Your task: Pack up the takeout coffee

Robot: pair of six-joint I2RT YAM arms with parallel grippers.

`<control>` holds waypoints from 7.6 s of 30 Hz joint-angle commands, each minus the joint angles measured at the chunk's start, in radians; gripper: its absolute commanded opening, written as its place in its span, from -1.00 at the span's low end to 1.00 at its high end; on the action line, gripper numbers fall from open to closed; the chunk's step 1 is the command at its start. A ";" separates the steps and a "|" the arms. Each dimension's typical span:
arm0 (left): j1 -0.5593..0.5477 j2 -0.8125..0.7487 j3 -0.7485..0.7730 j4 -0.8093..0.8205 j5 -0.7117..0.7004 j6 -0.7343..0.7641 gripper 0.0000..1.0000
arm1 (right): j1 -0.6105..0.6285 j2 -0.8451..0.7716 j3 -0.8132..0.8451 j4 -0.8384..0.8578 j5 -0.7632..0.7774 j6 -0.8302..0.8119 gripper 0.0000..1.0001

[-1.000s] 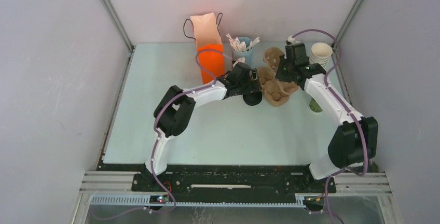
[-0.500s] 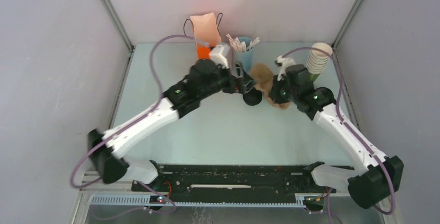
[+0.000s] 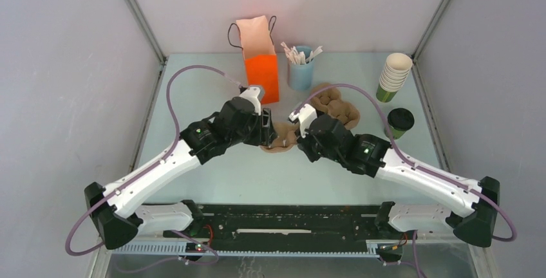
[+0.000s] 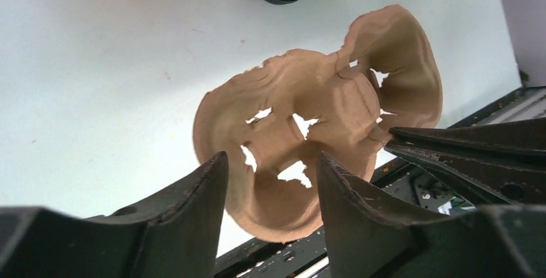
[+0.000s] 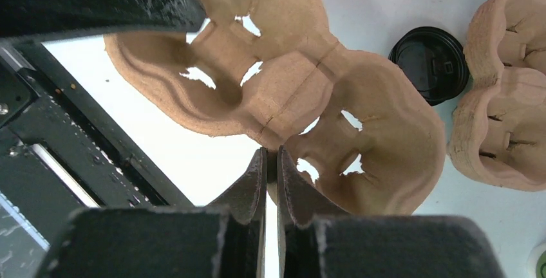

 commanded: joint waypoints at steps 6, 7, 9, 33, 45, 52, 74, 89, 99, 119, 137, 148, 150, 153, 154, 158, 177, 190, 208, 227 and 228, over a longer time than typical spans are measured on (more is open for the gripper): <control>0.004 -0.147 -0.014 -0.090 -0.139 -0.002 0.42 | 0.067 0.056 0.001 0.015 0.156 0.004 -1.00; 0.006 -0.160 -0.012 -0.105 -0.150 -0.005 0.46 | 0.072 0.060 0.000 0.012 0.169 0.003 -1.00; 0.015 -0.174 -0.015 -0.134 -0.158 -0.017 0.53 | 0.085 0.067 0.000 0.012 0.188 -0.011 -1.00; 0.052 -0.022 -0.026 0.004 -0.053 -0.019 -0.43 | 0.156 0.102 0.001 0.063 0.249 -0.044 -1.00; 0.051 -0.122 -0.101 0.160 -0.055 0.021 -1.00 | 0.131 0.082 0.009 0.028 0.250 0.184 0.13; 0.051 -0.215 -0.184 0.280 -0.080 0.051 -1.00 | -0.017 0.006 0.005 0.087 0.050 0.674 0.59; 0.051 -0.279 -0.210 0.284 -0.072 0.038 -1.00 | -0.070 0.194 -0.002 0.329 0.097 0.914 0.52; 0.052 -0.292 -0.214 0.285 -0.060 0.033 -1.00 | -0.047 0.212 -0.001 0.354 0.162 0.843 0.43; 0.050 -0.297 -0.216 0.290 -0.059 0.028 -1.00 | -0.061 0.227 -0.001 0.376 0.128 0.836 0.33; 0.137 -0.350 -0.082 0.128 -0.167 0.076 0.79 | -0.051 0.079 -0.099 0.387 0.160 0.617 0.06; 0.548 0.500 0.797 0.108 -0.135 0.092 1.00 | -0.048 -0.434 -0.168 0.066 0.038 0.224 -0.01; 0.549 0.825 1.177 -0.050 -0.210 0.153 0.09 | -0.072 -0.521 -0.177 0.015 0.018 0.186 -0.05; 0.557 0.833 1.174 -0.055 -0.203 0.155 -0.16 | -0.075 -0.530 -0.175 0.014 0.011 0.187 -0.05; 0.573 0.827 1.161 -0.062 -0.164 0.145 -0.43 | -0.076 -0.555 -0.175 0.016 -0.007 0.195 -0.06; 0.574 0.825 1.164 -0.067 -0.150 0.151 -0.66 | -0.075 -0.564 -0.175 0.018 -0.014 0.198 -0.06; 0.574 0.775 1.145 -0.097 0.022 0.163 -1.00 | -0.076 -0.586 -0.170 0.008 -0.026 0.192 -0.13; 0.518 -0.103 0.055 0.189 0.873 0.134 -1.00 | -0.071 -0.368 0.205 -0.140 -0.434 -0.044 -0.13; 0.484 -0.149 -0.013 0.249 0.883 0.117 -1.00 | -0.127 0.015 0.696 -0.235 -0.792 -0.014 -0.15; 0.441 -0.179 0.029 0.393 1.011 -0.007 -1.00 | -0.459 0.159 0.625 -0.172 -1.195 -0.012 -0.21; 0.378 -0.122 0.037 0.468 1.013 -0.083 -1.00 | -0.438 0.039 0.456 -0.340 -1.142 -0.087 -0.27; 0.377 -0.122 0.034 0.467 1.010 -0.083 -1.00 | -0.431 0.029 0.438 -0.331 -1.130 -0.078 -0.27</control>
